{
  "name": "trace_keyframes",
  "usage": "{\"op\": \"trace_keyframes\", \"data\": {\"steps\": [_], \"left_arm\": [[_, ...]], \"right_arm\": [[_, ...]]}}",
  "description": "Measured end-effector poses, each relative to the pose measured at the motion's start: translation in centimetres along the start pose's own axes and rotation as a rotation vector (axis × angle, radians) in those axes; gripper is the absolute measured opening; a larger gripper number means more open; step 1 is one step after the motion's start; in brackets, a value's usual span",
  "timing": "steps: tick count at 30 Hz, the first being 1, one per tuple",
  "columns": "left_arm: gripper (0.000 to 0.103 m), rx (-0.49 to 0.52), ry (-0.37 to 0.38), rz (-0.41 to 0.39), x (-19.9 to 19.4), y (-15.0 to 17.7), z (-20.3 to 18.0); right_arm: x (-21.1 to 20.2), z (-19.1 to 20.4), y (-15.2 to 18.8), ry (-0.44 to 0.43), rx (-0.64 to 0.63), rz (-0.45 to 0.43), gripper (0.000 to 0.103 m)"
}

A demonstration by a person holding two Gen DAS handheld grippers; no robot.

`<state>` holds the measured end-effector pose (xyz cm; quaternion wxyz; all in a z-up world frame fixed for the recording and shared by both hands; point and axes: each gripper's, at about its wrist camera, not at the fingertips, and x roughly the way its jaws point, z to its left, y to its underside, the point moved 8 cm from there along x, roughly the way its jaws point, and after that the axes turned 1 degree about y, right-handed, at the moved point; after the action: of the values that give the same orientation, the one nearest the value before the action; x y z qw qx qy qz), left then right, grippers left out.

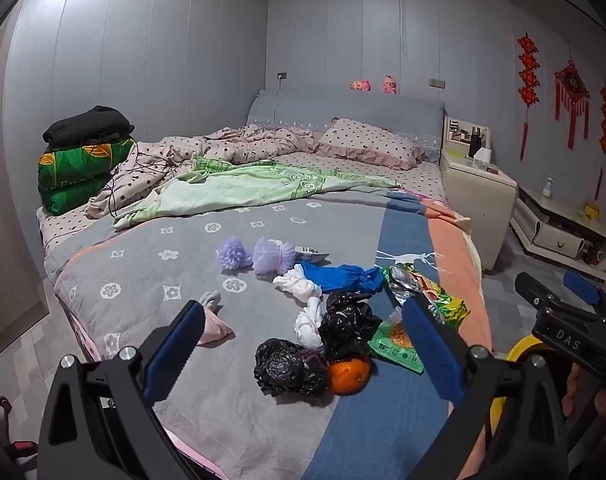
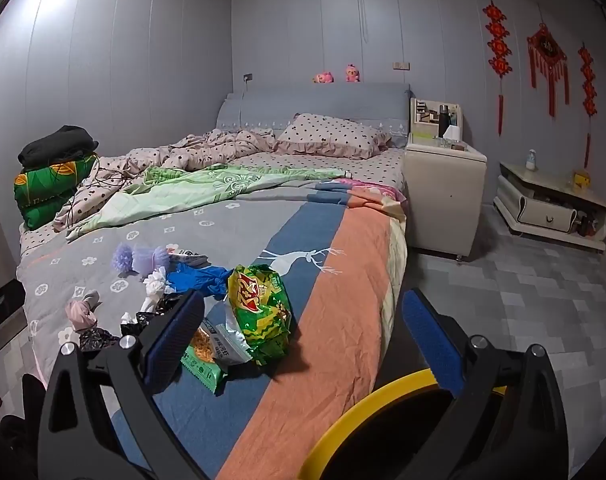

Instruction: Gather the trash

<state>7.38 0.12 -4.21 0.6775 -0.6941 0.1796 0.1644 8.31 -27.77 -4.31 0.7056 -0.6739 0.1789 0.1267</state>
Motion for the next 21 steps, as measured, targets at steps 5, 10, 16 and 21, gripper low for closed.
{"op": "trace_keyframes", "data": {"steps": [5, 10, 16, 21], "left_arm": [[0.095, -0.003, 0.003, 0.005, 0.0, 0.1, 0.0], [0.095, -0.004, 0.004, 0.007, 0.1, 0.1, -0.1], [0.095, -0.009, 0.005, 0.01, 0.0, 0.3, -0.1], [0.095, -0.009, 0.006, 0.012, 0.0, 0.2, -0.1]], "right_arm": [[0.2, 0.1, 0.6, -0.001, 0.0, 0.005, 0.095], [0.9, 0.2, 0.9, 0.002, 0.003, 0.015, 0.095], [1.0, 0.2, 1.2, 0.001, 0.005, 0.023, 0.095], [1.0, 0.2, 1.2, 0.0, 0.005, 0.024, 0.095]]}}
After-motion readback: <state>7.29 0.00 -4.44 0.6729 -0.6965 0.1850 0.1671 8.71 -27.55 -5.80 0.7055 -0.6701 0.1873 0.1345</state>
